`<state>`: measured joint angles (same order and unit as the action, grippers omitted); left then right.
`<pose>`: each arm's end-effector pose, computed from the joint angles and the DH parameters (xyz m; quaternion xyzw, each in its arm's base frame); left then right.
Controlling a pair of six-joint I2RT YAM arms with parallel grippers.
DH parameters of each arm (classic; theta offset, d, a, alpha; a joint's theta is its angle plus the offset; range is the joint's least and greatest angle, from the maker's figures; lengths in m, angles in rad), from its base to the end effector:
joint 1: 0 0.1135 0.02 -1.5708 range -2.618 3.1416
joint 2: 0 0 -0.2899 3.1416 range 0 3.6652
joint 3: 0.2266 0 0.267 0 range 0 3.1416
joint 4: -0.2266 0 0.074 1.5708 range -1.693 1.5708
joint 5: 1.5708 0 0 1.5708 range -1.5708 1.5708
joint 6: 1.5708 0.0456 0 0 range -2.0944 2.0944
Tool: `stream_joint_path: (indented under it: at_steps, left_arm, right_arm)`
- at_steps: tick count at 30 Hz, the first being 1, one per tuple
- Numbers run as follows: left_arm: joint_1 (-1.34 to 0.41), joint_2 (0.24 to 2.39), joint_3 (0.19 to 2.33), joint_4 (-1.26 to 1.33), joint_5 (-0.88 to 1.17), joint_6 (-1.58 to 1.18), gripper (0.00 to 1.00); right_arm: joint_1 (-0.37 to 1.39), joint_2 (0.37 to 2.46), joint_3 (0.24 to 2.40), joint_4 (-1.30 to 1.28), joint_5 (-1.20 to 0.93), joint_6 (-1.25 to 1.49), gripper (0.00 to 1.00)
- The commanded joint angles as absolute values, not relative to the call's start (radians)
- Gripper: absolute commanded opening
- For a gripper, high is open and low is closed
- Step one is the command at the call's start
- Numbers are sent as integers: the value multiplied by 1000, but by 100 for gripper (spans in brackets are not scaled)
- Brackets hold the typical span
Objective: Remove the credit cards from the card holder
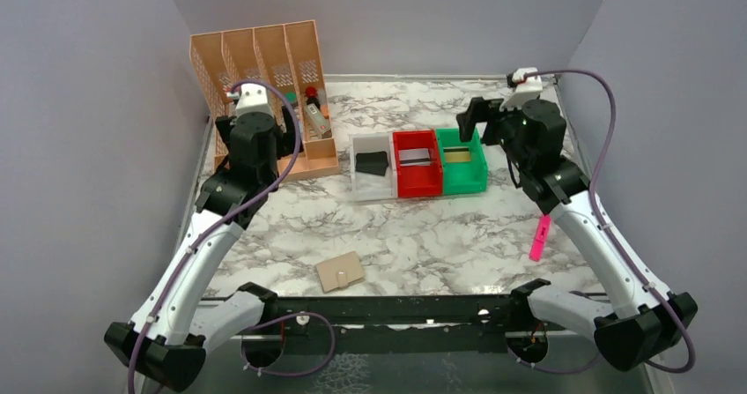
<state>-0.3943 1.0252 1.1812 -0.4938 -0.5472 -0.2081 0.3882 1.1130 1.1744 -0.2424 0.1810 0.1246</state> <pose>0.2158 -0.0641 0.4236 -0.0825 0.7967 0.0454 0.5970 0.2482 0.0926 0.4280 -0.0432 0.7659 0.0946 0.6344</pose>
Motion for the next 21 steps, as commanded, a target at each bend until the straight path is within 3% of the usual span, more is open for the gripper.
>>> stream_joint_path:
  at_steps: [1, 8, 21]
  left_arm:
    - [-377, 896, 1043, -465, -534, -285, 99]
    - [-356, 746, 816, -432, -396, -386, 99]
    - [-333, 769, 712, -468, -186, -474, 99]
  right_arm:
    - [350, 1025, 995, -189, -61, 212, 99]
    - [344, 966, 727, -156, -306, 294, 99]
    - [872, 1197, 674, -122, -178, 416, 87]
